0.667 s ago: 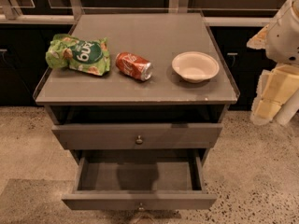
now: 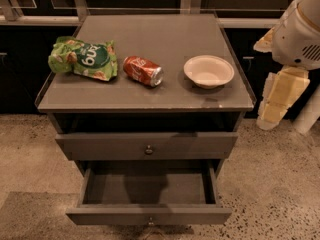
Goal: Place coke can into middle drawer
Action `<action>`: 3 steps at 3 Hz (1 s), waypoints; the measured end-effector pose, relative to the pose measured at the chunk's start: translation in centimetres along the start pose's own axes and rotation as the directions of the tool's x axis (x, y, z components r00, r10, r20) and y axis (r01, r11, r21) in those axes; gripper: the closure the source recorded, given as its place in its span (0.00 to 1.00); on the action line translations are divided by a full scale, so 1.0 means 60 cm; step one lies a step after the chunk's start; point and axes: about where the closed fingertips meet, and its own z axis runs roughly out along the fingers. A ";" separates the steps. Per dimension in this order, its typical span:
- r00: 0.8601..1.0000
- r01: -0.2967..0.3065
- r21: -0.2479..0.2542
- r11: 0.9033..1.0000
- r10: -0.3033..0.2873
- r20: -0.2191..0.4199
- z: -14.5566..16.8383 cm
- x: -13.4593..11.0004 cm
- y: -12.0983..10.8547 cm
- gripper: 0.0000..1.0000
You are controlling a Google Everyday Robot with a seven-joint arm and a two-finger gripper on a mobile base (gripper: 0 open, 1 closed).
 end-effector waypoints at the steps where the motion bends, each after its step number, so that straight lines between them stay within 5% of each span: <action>1: 0.999 0.024 -0.060 0.998 -0.021 0.047 0.072 -0.076 -0.026 0.00; 2: 0.999 0.039 -0.122 0.992 -0.034 0.043 0.165 -0.157 -0.041 0.00; 3: 0.998 0.038 -0.123 0.992 -0.033 0.044 0.166 -0.161 -0.039 0.00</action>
Offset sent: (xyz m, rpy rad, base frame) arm 0.1130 0.1656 -0.1196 0.0463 0.1883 0.0898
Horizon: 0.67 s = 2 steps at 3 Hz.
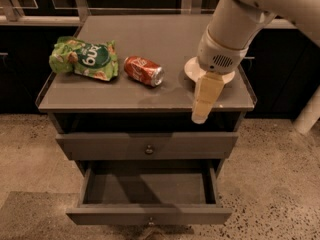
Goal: Place coke can into middle drawer
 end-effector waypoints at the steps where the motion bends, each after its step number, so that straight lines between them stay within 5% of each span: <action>1: 0.988 -0.143 0.027 0.989 0.141 0.069 0.001 0.028 -0.003 0.00; 2: 0.923 -0.344 0.086 0.935 0.320 0.214 -0.004 0.054 -0.043 0.00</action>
Offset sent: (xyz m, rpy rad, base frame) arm 0.0863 -0.0721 0.0271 0.5028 -0.3277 -0.6181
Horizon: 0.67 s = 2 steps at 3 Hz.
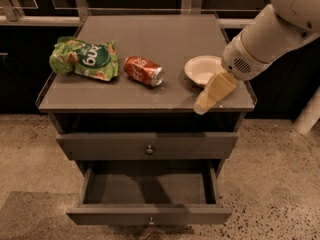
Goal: Place coke can into middle drawer
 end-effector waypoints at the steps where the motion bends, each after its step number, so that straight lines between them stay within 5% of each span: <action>1: 0.981 -0.077 0.076 0.994 0.062 0.181 0.000 -0.049 -0.066 0.00; 2: 0.944 -0.064 0.110 0.992 0.025 0.328 0.000 -0.124 -0.122 0.00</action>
Offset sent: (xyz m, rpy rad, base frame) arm 0.1503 0.0345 0.0838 0.3702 -0.4082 -0.0257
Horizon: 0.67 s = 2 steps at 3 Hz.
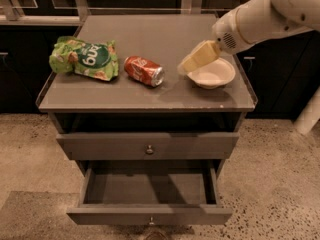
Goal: Place coke can into middle drawer
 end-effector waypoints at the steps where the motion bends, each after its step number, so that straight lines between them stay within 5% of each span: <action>1: 0.994 0.047 -0.055 0.997 -0.041 0.106 0.050 -0.068 -0.016 0.00; 2: 0.981 0.075 -0.158 0.985 -0.045 0.187 0.107 -0.112 -0.015 0.00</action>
Offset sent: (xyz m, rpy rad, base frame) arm 0.0972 0.1007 0.0080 0.2700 -0.0339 0.3180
